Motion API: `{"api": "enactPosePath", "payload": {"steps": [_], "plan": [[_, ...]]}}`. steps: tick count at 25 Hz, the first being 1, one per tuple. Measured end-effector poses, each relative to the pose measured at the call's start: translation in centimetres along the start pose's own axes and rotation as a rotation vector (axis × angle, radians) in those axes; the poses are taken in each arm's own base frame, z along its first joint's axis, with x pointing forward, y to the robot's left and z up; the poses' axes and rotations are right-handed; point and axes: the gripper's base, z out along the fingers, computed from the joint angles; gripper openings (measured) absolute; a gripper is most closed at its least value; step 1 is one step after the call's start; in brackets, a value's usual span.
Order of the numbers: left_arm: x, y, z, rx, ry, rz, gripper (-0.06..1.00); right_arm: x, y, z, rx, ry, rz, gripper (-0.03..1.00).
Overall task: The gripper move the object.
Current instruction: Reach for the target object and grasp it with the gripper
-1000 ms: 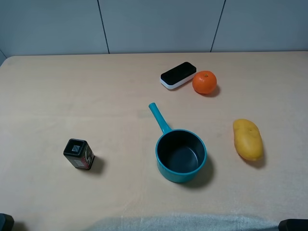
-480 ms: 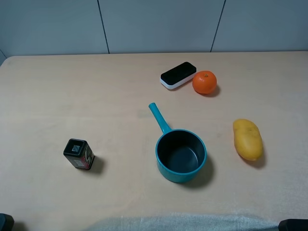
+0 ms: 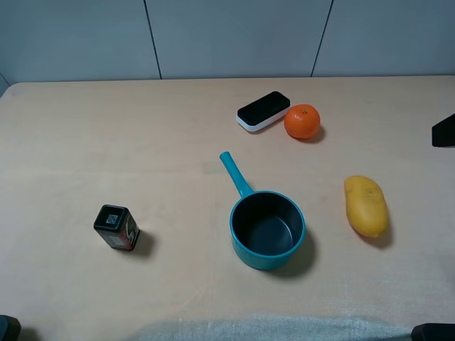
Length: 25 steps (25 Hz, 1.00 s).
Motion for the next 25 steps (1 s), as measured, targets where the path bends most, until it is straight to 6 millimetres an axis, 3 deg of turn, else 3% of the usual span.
{"api": "enactPosePath", "payload": {"steps": [8,25], "plan": [[0.0,0.0,0.0,0.0,0.0,0.0,0.99,-0.9,0.2,2.9,-0.009,0.138,0.004,0.69],[0.0,0.0,0.0,0.0,0.0,0.0,0.99,-1.6,-0.2,3.2,0.028,0.07,0.009,0.69]]}}
